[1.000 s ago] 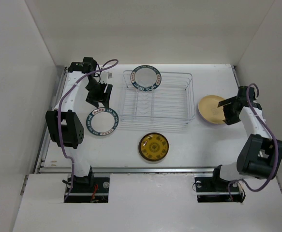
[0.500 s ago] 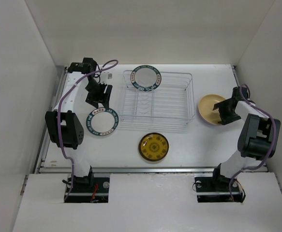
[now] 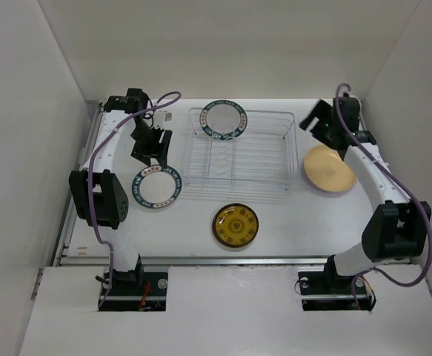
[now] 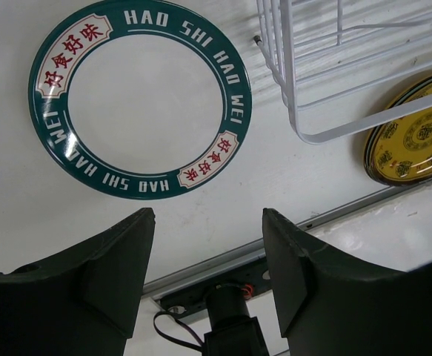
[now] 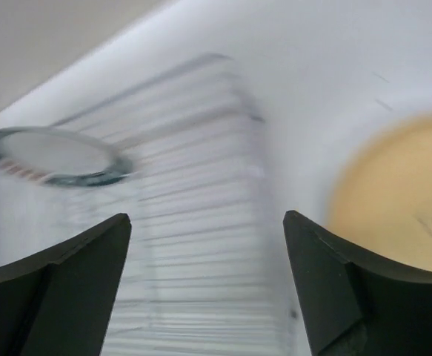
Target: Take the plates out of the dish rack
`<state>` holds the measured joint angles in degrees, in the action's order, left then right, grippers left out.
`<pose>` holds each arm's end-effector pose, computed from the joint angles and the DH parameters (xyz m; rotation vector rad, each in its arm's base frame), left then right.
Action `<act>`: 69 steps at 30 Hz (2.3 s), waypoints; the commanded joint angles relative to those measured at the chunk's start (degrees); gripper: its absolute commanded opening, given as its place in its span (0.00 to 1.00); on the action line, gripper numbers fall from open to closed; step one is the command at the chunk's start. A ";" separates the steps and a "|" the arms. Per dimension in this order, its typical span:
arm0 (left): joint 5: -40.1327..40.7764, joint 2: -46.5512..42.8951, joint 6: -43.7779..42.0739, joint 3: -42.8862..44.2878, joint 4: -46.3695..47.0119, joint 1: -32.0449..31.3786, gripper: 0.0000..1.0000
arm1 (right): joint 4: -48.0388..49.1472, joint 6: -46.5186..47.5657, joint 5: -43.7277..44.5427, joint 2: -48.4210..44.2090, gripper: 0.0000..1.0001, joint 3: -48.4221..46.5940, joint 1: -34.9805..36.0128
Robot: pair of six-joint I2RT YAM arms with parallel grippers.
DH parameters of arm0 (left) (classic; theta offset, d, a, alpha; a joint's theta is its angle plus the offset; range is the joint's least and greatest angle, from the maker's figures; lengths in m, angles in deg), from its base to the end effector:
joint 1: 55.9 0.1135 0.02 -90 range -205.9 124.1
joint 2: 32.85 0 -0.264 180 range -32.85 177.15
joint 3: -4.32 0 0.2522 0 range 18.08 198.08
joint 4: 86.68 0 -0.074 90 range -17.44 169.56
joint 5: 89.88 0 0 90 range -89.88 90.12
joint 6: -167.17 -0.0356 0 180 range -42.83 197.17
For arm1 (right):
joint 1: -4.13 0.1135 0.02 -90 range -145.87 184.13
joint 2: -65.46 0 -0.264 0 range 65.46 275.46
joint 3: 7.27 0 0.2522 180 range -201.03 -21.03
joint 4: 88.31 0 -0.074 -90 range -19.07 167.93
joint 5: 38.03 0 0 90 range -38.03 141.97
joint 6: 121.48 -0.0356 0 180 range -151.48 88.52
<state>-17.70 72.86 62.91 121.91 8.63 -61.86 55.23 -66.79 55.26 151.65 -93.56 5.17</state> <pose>0.3670 -0.0493 0.3165 0.5555 2.7384 -0.4062 0.3429 0.0042 0.3124 0.6846 2.1112 0.2894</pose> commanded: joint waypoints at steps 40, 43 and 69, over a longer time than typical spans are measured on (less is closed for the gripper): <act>-2.82 11.09 1.34 12.26 -4.12 -0.99 0.57 | 14.61 39.35 -14.45 44.32 0.33 -48.23 21.37; -6.51 11.71 1.34 14.20 -4.12 -1.51 0.57 | 15.13 39.35 -14.98 44.32 0.14 -48.23 21.37; -5.29 7.93 6.26 13.67 6.34 -3.10 0.57 | 21.38 28.73 -13.22 28.33 0.00 -41.20 21.37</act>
<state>-23.80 86.79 69.38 134.22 14.68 -64.89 69.44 -33.26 42.96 184.20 -135.11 26.28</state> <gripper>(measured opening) 0.568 0.035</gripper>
